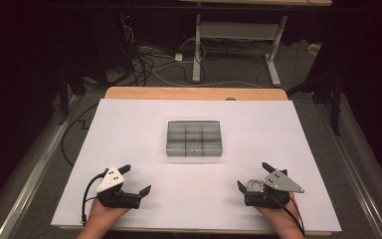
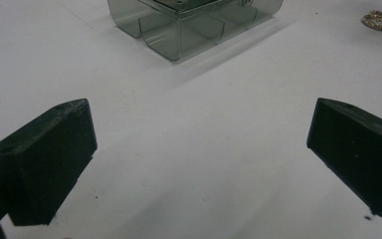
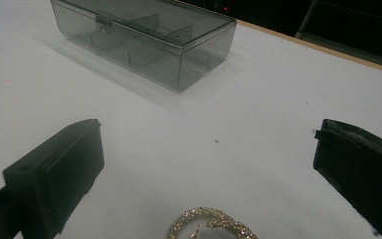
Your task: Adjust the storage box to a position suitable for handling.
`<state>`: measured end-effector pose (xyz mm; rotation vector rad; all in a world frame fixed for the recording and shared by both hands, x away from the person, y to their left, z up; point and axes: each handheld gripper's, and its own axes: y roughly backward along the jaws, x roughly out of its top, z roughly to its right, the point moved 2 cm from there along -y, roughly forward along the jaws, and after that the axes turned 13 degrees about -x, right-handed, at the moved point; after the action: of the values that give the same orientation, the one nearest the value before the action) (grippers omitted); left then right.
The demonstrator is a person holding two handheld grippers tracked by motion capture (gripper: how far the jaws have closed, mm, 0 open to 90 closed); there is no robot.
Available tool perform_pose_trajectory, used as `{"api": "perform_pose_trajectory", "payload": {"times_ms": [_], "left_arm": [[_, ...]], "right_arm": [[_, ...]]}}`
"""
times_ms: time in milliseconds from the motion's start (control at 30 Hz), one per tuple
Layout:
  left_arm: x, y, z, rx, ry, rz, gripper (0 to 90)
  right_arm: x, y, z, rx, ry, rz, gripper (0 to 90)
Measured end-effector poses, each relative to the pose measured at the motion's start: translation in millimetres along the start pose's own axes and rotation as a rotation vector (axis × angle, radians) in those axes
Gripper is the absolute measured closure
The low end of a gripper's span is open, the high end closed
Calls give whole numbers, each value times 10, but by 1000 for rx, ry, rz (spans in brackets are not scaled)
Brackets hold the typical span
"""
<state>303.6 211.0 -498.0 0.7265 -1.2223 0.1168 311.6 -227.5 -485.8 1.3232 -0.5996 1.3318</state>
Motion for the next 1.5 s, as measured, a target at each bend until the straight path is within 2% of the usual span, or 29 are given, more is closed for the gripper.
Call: {"api": "perform_pose_trajectory", "payload": {"times_ms": [800,1033,1500], "left_arm": [[2,2,-8,-12,6,-1,12],[1,6,-12,-20,6,1,51],[-1,2,-10,-28,2,-4,200]], "right_arm": [[-2,3,15,1,-17,0,5],[-1,4,14,1,-15,2,5],[-2,7,16,1,-17,4,5]]}}
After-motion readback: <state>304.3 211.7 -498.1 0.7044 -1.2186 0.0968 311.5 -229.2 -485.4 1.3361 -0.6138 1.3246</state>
